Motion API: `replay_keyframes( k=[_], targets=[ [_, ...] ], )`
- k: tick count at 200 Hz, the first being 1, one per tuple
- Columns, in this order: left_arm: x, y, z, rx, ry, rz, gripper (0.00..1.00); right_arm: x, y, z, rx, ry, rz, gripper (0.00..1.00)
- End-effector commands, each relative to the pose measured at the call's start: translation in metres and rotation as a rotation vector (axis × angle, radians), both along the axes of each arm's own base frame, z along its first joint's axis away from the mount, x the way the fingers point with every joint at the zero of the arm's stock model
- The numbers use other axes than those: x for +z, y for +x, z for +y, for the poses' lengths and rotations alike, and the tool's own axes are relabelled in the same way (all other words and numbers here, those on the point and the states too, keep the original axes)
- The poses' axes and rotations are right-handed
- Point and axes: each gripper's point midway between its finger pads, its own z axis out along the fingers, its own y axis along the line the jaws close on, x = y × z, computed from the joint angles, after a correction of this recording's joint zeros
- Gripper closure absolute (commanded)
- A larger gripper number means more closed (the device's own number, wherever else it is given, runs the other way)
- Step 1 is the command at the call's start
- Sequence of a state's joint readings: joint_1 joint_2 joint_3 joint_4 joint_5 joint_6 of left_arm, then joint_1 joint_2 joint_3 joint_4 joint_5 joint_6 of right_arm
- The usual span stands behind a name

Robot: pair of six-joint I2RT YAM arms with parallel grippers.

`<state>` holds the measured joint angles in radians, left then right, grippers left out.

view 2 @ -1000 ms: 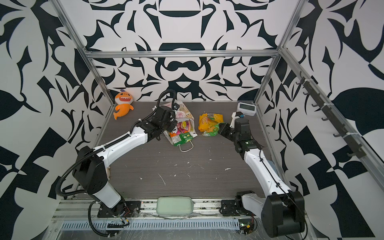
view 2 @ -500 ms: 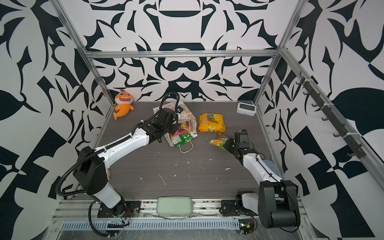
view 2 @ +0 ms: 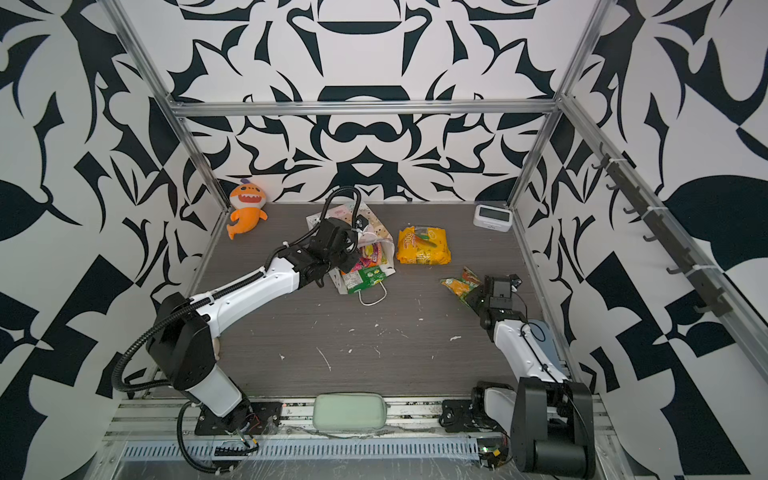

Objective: Take the snacks out of the paper bag
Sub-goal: 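Carry the green pack beside the yellow gummy pack and release it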

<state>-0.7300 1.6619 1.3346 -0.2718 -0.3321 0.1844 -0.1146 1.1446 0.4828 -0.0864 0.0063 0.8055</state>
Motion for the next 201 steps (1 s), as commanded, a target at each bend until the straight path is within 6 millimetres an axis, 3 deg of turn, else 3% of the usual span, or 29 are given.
replay_keyframes(
  k=[1,62,91,151,201],
  targets=[
    [-0.003,-0.001,-0.002,-0.008,-0.007,-0.003,1.0,0.019,0.026,-0.014,-0.049,-0.025,-0.073,1.0],
    [0.002,-0.003,0.004,0.01,0.001,-0.017,1.0,0.036,0.053,-0.053,-0.174,-0.072,-0.112,1.0],
    [0.0,-0.002,0.004,0.011,0.0,-0.016,1.0,0.039,0.068,-0.063,-0.21,-0.053,-0.138,1.0],
    [0.0,-0.001,0.001,0.005,-0.006,-0.016,1.0,0.021,0.137,-0.04,-0.07,0.085,-0.176,1.0],
    [-0.002,-0.007,-0.005,-0.034,-0.006,-0.001,0.97,0.019,0.17,-0.024,-0.022,0.113,-0.195,1.0]
  ],
)
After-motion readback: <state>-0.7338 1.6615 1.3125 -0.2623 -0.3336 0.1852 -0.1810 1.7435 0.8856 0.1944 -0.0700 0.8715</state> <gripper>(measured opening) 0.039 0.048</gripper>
